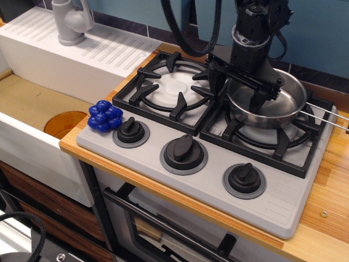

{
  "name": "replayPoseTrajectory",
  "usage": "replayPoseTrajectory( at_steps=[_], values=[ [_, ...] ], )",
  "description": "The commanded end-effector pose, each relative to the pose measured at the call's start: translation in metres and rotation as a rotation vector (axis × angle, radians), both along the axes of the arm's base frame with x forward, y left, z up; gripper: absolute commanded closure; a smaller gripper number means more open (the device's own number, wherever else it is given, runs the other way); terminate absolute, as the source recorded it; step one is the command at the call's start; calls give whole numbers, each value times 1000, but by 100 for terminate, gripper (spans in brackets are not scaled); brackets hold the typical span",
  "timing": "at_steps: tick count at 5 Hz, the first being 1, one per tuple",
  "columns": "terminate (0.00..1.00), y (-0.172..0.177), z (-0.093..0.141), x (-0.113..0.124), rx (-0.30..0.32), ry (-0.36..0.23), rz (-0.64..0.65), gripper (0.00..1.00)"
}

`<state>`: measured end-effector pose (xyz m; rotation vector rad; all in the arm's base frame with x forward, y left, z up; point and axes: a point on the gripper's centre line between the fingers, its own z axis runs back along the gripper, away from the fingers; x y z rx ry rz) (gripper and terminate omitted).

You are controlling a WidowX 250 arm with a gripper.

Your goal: Put pan on stove and put blueberry in pan

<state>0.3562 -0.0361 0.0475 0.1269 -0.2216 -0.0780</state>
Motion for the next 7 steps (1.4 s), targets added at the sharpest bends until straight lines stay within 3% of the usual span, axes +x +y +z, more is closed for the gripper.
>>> replayPoseTrajectory(
  at_steps=[1,4,7],
  values=[
    [0,2,10,8,-2,-31,-9,100],
    [0,-4,21,6,3,-16,12,100],
    [0,3,77,0,55,75,20,100]
  ],
)
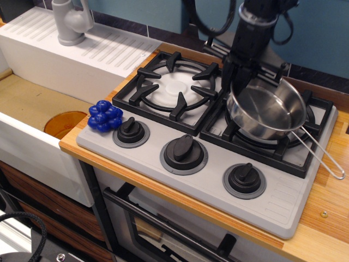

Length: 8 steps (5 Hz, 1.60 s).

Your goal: Put pan on stove and put blueberry in pan

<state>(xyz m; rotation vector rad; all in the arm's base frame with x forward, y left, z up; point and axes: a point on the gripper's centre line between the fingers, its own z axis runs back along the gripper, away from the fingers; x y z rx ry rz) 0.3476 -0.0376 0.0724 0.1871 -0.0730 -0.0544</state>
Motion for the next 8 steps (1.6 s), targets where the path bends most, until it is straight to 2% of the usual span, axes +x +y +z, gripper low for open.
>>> replayPoseTrajectory(
  at_steps=[1,2,4,6,8],
  values=[
    [0,17,70,11,13,-41,-37,100],
    [0,33,87,12,24,-12,-61,100],
    [0,61,95,18,35,4,-98,100],
    [0,93,90,28,35,2,-139,100],
    [0,120,75,37,18,-9,-165,100]
  ],
)
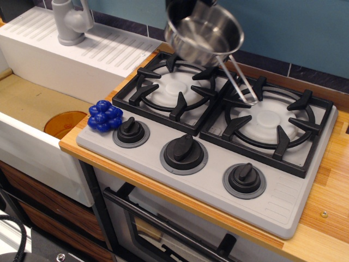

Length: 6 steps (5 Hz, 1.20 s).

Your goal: Put pan on stove and put blueberry in pan

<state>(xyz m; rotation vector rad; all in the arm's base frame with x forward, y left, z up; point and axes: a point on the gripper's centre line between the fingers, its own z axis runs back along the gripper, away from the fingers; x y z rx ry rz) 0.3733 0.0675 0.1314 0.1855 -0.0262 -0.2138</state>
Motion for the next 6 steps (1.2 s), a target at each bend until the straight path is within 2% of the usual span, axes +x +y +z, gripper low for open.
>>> replayPoseTrajectory(
  at_steps=[1,3,4,6],
  values=[
    [0,27,8,15,-1,-75,-23,100],
    [0,34,-15,14,-16,-83,-10,100],
    [0,30,-20,14,-24,-77,-7,0],
    [0,25,-14,27,-50,-44,2,0]
  ],
)
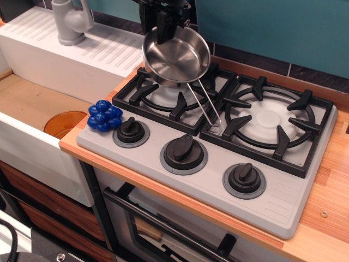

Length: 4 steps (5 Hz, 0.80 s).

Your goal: Put pan on stove and put blueberry in pan

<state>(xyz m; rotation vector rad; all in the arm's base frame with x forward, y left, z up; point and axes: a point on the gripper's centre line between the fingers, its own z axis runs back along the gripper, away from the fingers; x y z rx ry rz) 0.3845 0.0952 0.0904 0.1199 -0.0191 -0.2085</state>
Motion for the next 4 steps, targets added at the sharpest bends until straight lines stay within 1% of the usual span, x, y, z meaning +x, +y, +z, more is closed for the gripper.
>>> replayPoseTrajectory(
  at_steps=[1,3,4],
  values=[
    [0,-7,35,18,22,-52,-7,0],
    [0,-13,60,10,49,-18,-27,0],
    [0,-13,60,10,49,-18,-27,0]
  ],
)
